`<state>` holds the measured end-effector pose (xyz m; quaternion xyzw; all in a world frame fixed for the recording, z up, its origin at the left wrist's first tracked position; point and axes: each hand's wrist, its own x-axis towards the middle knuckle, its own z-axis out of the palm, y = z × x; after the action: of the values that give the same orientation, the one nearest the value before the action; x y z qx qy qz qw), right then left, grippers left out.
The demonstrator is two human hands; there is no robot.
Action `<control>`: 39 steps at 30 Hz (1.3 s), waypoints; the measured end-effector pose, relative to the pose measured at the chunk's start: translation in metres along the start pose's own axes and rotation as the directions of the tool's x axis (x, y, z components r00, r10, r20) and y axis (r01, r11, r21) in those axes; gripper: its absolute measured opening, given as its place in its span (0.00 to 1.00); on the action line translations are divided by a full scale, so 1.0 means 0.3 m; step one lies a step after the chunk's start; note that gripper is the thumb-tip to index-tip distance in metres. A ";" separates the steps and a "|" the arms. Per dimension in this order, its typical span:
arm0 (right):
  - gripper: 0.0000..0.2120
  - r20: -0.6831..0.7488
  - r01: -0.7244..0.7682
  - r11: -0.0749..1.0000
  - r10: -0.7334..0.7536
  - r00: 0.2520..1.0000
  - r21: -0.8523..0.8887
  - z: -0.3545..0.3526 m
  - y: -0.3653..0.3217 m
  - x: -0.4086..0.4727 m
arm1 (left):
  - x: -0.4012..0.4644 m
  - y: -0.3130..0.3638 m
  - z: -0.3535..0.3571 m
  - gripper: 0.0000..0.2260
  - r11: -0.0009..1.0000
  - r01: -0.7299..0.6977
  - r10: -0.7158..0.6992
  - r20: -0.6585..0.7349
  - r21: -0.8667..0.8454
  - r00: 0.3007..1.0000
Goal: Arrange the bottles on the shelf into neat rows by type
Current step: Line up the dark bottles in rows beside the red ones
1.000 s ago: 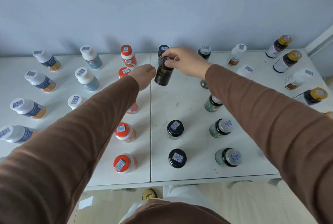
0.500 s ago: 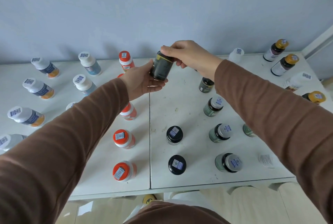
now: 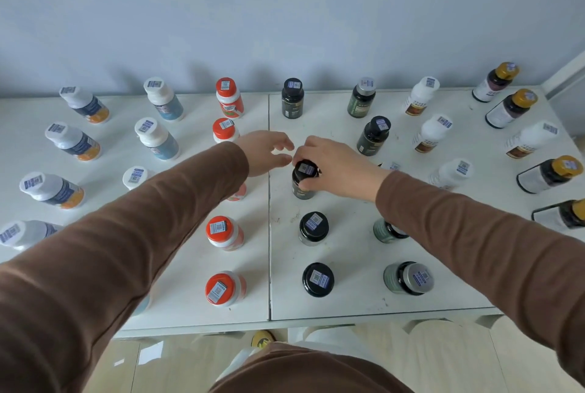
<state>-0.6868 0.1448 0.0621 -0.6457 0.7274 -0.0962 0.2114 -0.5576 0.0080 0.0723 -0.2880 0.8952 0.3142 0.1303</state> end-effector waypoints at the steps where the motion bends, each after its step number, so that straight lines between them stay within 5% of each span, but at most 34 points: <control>1: 0.17 0.007 0.008 1.000 -0.008 1.000 -0.005 0.009 0.000 -0.001 | 0.000 0.001 -0.004 0.16 1.000 0.001 -0.001 -0.005 0.007 1.000; 7: 0.23 0.088 0.001 0.997 -0.008 0.996 0.074 -0.038 0.019 0.021 | 0.017 -0.010 -0.044 0.16 0.999 0.003 0.001 -0.063 0.053 0.998; 14: 0.15 -0.313 -0.092 0.993 0.111 0.943 0.073 -0.194 0.122 0.278 | 0.188 -0.037 -0.120 0.16 0.985 0.159 -0.140 -0.226 0.066 0.964; 18: 0.24 -0.184 -0.067 0.991 0.044 0.982 -0.120 -0.177 0.164 0.447 | 0.277 -0.044 -0.126 0.17 0.953 0.267 -0.240 -0.183 0.144 0.953; 22: 0.18 -0.126 -0.030 0.966 -0.003 0.992 -0.258 -0.159 0.195 0.507 | 0.321 -0.050 -0.124 0.16 0.948 0.298 -0.272 -0.202 0.113 0.941; 27: 0.14 -0.179 -0.104 0.989 0.122 0.976 0.106 -0.243 0.213 0.476 | 0.322 -0.065 -0.150 0.15 0.938 0.237 -0.296 -0.228 -0.253 0.928; 30: 0.14 -0.150 -0.147 0.914 0.218 0.964 0.379 -0.323 0.186 0.439 | 0.299 -0.033 -0.163 0.16 0.661 0.168 -0.336 -0.089 -0.731 0.938; 33: 0.22 -0.143 -0.202 0.841 0.312 0.939 0.503 -0.367 0.151 0.409 | 0.263 -0.006 -0.173 0.22 0.310 0.205 -0.215 0.142 -0.928 0.966; 36: 0.23 -0.170 -0.190 0.794 0.345 0.923 0.578 -0.368 0.138 0.381 | 0.248 -0.002 -0.165 0.24 0.186 0.209 -0.139 0.184 -0.960 0.973; 39: 0.18 -0.140 -0.166 0.757 0.322 0.936 0.633 -0.346 0.132 0.346 | 0.231 0.008 -0.151 0.22 0.186 0.190 -0.139 0.165 -0.964 0.976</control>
<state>-0.7752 0.0349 0.1192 -0.4247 0.7552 -0.3749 0.3299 -0.6169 -0.0495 0.0795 -0.3927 0.4581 0.7970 -0.0291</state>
